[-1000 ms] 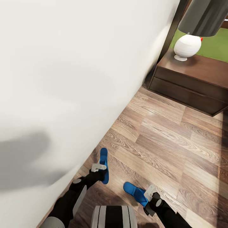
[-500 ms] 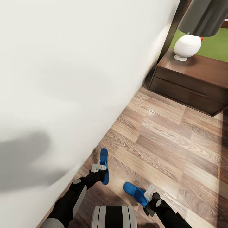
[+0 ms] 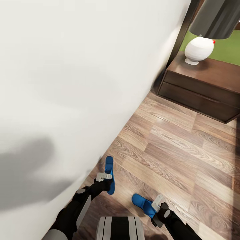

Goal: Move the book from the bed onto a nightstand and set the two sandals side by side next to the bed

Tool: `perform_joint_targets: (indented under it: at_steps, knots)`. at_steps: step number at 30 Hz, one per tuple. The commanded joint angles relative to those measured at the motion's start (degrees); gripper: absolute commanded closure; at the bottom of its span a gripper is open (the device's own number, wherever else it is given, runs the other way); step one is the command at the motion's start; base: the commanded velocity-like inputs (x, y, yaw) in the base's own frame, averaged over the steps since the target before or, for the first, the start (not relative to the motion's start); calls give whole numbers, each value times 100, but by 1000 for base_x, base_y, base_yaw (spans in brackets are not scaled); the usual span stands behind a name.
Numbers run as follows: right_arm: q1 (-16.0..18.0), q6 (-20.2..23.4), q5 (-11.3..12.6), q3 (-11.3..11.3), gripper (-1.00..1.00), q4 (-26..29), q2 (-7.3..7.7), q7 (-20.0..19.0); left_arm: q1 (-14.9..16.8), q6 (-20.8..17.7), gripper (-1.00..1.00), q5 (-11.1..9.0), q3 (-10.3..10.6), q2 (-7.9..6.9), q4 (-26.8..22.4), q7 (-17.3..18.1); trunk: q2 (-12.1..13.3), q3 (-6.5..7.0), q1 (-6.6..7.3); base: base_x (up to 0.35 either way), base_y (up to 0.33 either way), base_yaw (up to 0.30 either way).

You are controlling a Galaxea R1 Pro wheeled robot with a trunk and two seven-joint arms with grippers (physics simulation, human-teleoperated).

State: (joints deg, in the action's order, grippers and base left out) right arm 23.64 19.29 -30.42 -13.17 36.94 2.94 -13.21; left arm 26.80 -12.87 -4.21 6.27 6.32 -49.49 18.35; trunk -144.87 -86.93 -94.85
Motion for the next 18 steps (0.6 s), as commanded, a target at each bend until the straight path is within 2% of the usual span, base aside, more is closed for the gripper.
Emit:
perform_joint_targets:
  at_steps: [1,6,18]
  knots:
    - [0,31,-60,-19,-100,15,5,-33,1,-49,100,-47,-3,0,-8,10,-1,-4,1,0,70,0]
    - [0,31,-60,-19,-100,15,5,-33,1,-49,100,-47,-3,0,-8,10,-1,-4,1,-6,80,0]
    - [0,31,-60,-19,-100,15,5,-33,1,-49,100,-45,0,0,-8,3,-1,-4,1,-1,6,0]
